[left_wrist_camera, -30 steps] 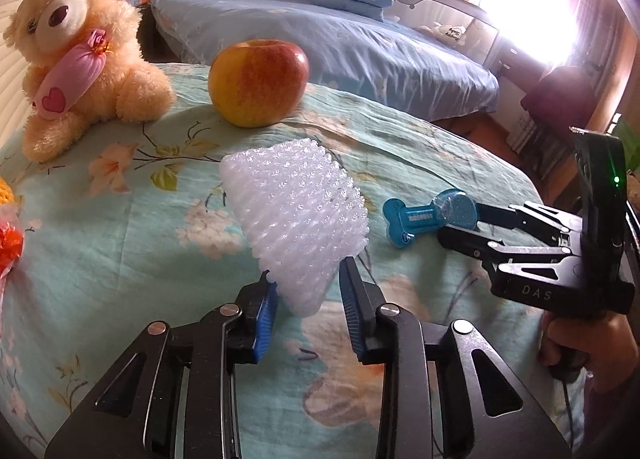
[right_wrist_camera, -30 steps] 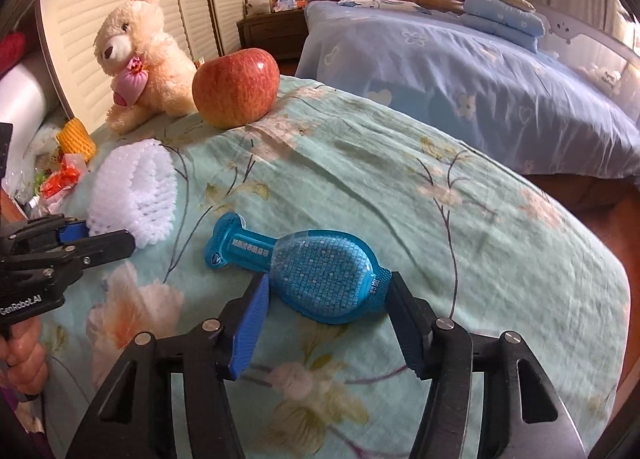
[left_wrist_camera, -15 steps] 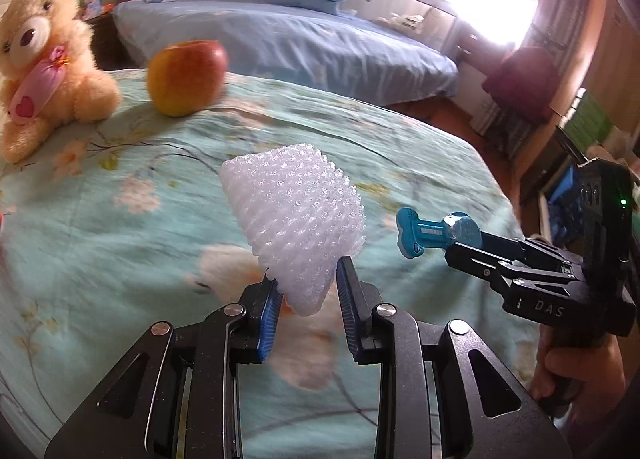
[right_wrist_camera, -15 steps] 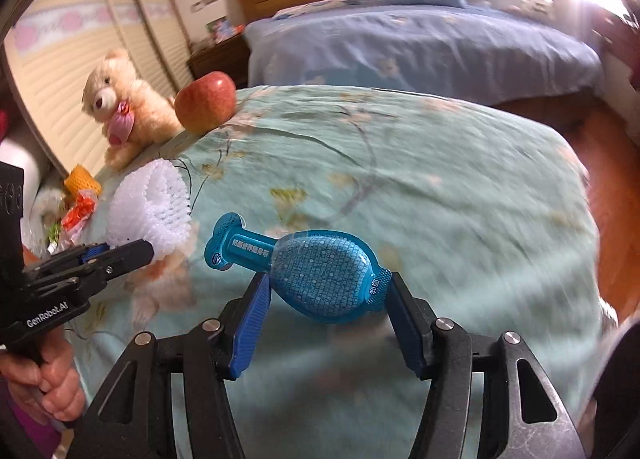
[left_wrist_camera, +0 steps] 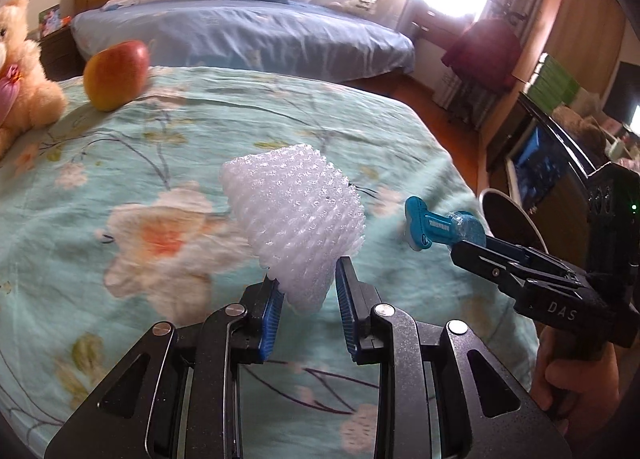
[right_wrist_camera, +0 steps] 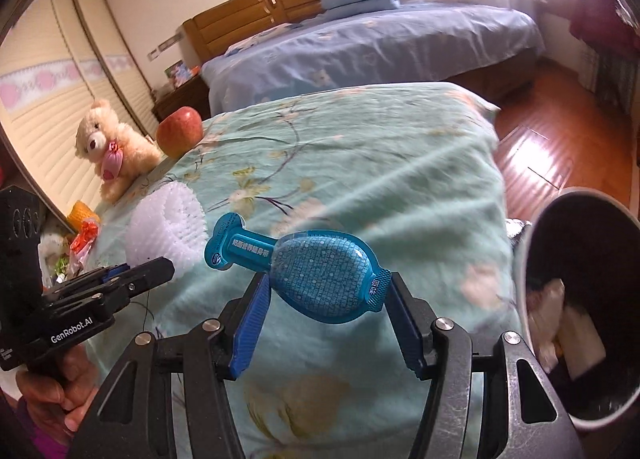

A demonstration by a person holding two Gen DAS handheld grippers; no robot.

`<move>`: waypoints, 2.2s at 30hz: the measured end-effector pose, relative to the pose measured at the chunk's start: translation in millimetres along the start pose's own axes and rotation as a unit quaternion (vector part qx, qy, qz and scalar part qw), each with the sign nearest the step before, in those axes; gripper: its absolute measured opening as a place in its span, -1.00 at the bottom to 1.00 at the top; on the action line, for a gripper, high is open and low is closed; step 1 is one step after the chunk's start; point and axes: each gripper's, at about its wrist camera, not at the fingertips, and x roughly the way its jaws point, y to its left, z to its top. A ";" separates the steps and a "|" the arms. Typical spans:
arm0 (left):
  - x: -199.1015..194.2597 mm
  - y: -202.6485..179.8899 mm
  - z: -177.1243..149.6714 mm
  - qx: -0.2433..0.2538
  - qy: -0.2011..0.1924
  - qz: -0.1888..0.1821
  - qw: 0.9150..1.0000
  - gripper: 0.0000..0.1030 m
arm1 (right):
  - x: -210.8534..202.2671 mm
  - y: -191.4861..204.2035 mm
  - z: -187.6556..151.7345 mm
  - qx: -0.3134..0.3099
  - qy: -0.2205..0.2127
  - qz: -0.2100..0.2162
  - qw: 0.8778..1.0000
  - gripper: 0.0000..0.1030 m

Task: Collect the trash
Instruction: 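Carry the blue brush and white foam net over the bin with both tools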

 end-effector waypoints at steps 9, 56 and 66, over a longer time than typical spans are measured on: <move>-0.7 -27.2 -5.9 0.027 0.006 -0.008 1.000 -0.53 | -25.6 -14.3 -18.1 0.029 -0.019 -0.005 0.999 0.15; 9.9 -127.9 -14.2 0.127 0.025 -0.055 0.990 -0.53 | -89.9 -89.4 -50.7 0.114 -0.070 -0.054 0.990 0.15; 16.7 -145.4 -10.0 0.142 0.028 -0.066 0.987 -0.53 | -97.6 -105.6 -56.2 0.131 -0.076 -0.066 0.986 0.15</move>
